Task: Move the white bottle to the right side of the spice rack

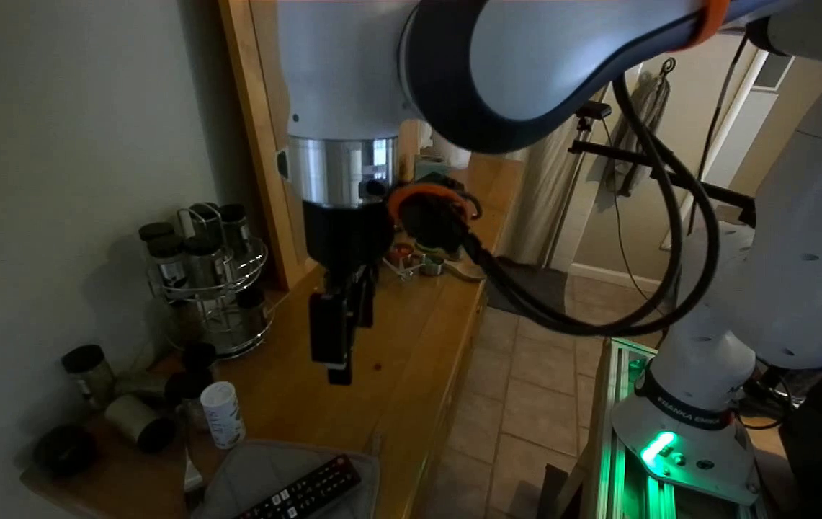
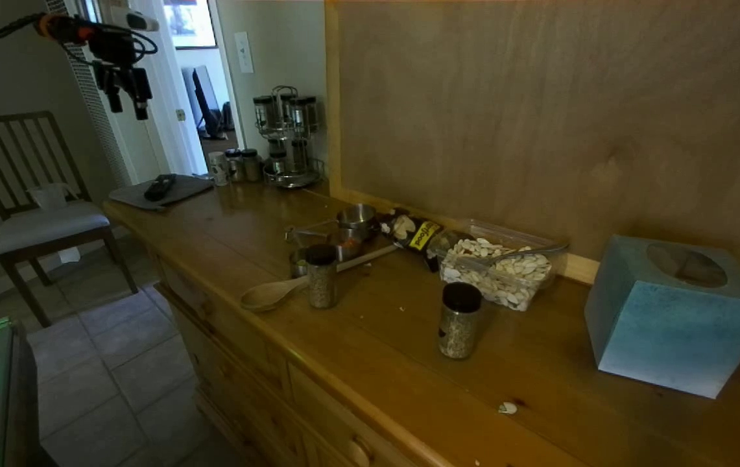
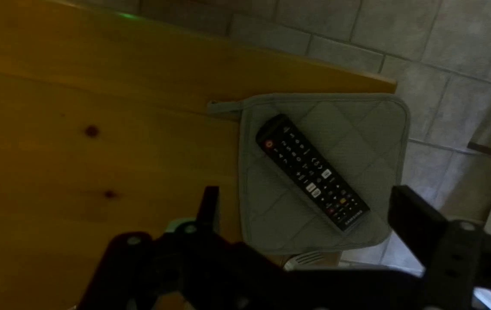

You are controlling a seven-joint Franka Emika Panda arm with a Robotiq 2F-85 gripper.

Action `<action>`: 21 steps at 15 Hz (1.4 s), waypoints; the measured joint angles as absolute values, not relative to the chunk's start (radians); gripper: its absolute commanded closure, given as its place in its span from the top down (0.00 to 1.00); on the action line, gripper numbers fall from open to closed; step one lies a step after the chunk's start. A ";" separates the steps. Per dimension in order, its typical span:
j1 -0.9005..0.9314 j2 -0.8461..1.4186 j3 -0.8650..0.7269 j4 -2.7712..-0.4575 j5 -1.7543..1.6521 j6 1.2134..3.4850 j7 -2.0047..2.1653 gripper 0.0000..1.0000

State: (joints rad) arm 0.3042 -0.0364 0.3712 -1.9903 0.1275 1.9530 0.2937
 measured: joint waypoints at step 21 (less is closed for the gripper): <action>0.399 0.214 0.334 -1.866 -0.029 1.928 0.834 1.00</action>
State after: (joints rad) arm 0.3989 0.2137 0.3343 -1.8664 -0.0292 1.9285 0.8341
